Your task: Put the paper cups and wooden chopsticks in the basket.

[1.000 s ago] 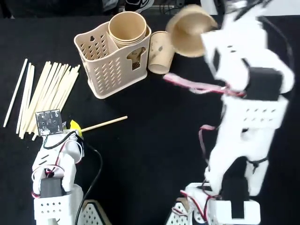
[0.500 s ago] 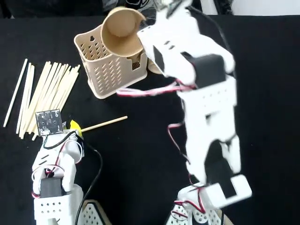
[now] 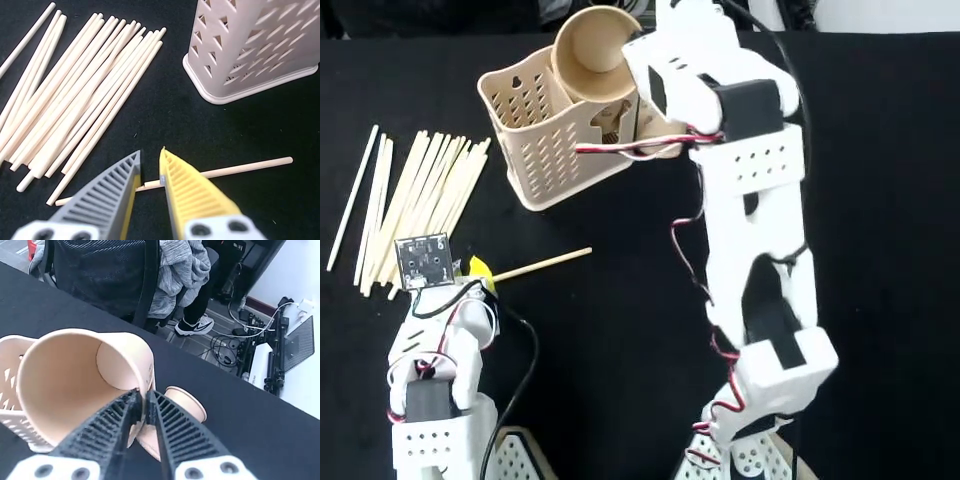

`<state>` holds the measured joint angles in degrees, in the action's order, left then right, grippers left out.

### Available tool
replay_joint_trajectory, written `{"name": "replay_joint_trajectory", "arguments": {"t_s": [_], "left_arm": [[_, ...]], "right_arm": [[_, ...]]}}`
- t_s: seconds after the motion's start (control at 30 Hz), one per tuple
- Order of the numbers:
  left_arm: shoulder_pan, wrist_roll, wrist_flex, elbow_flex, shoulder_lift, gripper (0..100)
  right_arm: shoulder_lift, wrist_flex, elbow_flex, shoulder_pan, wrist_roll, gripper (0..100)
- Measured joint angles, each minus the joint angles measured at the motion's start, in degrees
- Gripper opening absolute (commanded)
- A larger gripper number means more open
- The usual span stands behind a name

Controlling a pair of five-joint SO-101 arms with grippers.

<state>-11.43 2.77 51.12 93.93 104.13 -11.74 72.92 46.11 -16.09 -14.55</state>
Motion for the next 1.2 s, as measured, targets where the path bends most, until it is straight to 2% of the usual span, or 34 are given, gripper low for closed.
{"name": "replay_joint_trajectory", "arguments": {"t_s": [0.13, 0.2, 0.43, 0.7, 0.87, 1.0, 1.1, 1.2], "left_arm": [[0.00, 0.00, 0.00, 0.00, 0.00, 8], [0.00, 0.00, 0.00, 0.00, 0.00, 8], [0.00, -1.23, 0.00, 0.00, 0.00, 8], [0.00, -1.76, 0.00, 0.00, 0.00, 8], [0.00, -1.76, 0.00, 0.00, 0.00, 8], [0.00, -1.76, 0.00, 0.00, 0.00, 8], [0.00, -1.76, 0.00, 0.00, 0.00, 8], [0.00, -1.76, 0.00, 0.00, 0.00, 8]], "right_arm": [[-2.55, -0.26, 2.20, -1.85, 0.00, 19.7], [-3.78, -0.35, 2.99, -2.73, 0.00, 22.2], [-9.32, -1.93, 11.08, -2.73, 0.00, 22.2], [-17.14, -12.66, 19.69, -5.89, 0.09, 22.2], [-18.81, -11.08, 20.13, -7.56, 0.09, 22.2], [-17.23, -5.54, 25.23, -7.56, 0.09, 22.2], [-13.71, -1.14, 30.07, -7.74, 0.00, 19.0], [-11.52, 2.64, 34.20, -7.74, 0.00, 3.9]]}}
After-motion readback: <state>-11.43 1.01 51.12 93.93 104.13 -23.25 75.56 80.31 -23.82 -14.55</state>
